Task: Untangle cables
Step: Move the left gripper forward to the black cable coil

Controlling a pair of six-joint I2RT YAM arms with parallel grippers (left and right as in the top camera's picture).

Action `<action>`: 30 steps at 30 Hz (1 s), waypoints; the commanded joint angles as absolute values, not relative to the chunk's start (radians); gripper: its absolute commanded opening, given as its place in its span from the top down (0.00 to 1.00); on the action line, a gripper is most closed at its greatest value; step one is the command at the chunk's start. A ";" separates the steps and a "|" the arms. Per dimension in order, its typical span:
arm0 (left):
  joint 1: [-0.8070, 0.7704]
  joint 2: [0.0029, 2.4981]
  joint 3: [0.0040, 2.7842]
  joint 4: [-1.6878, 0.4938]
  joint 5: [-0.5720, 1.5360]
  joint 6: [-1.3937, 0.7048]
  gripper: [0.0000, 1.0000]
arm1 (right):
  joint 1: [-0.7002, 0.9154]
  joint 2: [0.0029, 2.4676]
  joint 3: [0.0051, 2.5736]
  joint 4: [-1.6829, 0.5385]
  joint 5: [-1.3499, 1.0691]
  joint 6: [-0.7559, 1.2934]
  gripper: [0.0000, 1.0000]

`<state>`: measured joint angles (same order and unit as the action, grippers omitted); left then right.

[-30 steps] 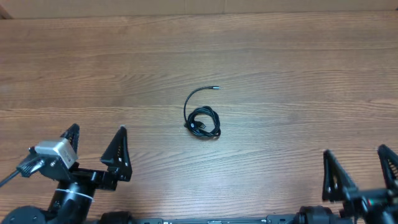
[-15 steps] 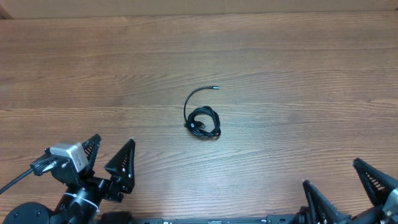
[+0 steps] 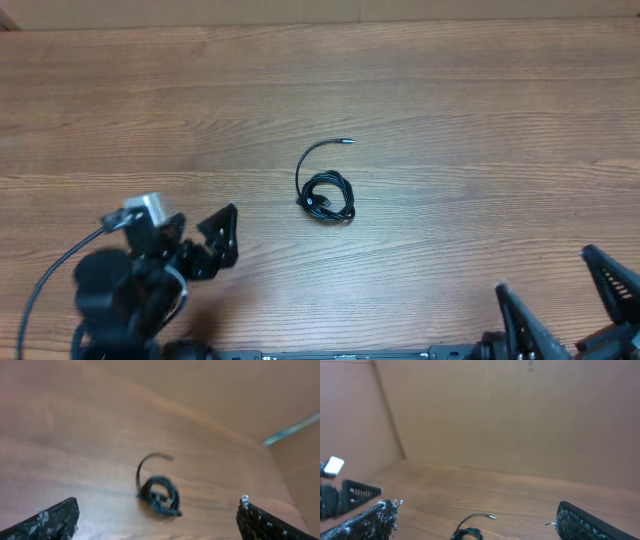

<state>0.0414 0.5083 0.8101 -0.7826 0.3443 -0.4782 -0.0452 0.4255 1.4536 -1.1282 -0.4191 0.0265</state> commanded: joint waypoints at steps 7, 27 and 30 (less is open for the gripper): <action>0.039 0.911 0.683 -0.455 0.643 -0.618 0.00 | -0.046 0.432 1.460 -1.129 -0.356 0.029 0.00; -0.273 1.580 0.712 0.019 0.830 -0.632 0.00 | -0.046 0.433 1.459 -1.131 -0.356 0.029 0.00; -0.265 1.580 0.769 -0.050 0.845 -0.624 0.00 | -0.046 0.434 1.458 -1.131 -0.356 0.029 0.00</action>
